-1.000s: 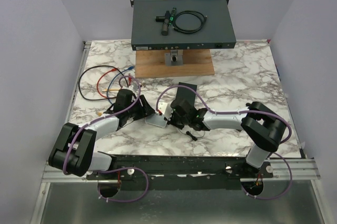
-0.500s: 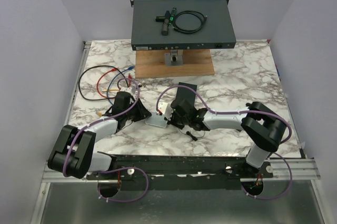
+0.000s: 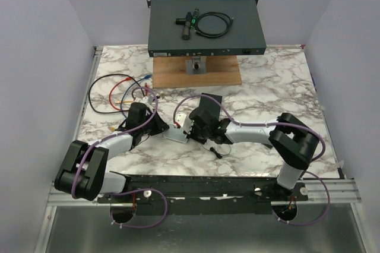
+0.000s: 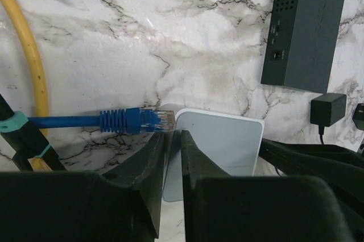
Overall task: Insert the plug into the switch port
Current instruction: Insert the connector into the switch port.
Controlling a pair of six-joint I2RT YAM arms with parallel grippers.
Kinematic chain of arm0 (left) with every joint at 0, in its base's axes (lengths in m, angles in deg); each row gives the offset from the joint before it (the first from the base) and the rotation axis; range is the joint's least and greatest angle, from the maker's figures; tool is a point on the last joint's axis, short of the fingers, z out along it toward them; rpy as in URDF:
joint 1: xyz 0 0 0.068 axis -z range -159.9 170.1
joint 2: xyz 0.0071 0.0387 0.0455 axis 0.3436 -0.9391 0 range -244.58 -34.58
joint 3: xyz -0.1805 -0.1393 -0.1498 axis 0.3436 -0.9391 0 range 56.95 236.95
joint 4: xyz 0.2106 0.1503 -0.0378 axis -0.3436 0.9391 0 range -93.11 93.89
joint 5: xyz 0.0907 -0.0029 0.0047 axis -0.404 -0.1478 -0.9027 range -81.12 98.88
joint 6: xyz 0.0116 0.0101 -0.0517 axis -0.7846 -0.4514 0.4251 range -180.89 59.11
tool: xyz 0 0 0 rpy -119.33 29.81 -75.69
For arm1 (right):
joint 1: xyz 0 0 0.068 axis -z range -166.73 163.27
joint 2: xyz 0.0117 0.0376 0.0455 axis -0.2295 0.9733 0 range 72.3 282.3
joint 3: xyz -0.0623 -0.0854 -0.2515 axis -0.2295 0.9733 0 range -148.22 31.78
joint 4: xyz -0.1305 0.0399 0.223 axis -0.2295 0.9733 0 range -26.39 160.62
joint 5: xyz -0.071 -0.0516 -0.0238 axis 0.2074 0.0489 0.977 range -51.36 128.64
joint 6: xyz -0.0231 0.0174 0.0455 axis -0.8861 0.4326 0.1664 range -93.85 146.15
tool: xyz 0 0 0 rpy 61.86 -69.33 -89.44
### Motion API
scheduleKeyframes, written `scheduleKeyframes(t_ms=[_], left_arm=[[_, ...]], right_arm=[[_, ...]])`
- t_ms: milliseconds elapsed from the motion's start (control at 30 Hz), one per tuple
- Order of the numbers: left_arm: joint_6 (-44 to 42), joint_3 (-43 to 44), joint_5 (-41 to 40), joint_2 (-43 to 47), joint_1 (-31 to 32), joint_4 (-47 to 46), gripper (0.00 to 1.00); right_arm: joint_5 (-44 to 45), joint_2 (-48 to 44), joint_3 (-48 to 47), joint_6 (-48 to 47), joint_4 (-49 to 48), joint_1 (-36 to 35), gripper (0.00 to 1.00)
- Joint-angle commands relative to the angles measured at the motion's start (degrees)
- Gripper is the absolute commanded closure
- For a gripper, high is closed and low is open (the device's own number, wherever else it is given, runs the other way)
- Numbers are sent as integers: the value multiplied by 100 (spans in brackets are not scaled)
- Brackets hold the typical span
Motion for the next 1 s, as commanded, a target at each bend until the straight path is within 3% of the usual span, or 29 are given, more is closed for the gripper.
scheduleKeyframes(t_ms=[0, 967], left_arm=[[116, -223, 880, -158, 239, -11, 90], [413, -841, 771, -12, 1158, -560, 92]], right_arm=[[-217, 426, -560, 195, -790, -64, 99], [-290, 472, -1591, 267, -712, -65, 99]])
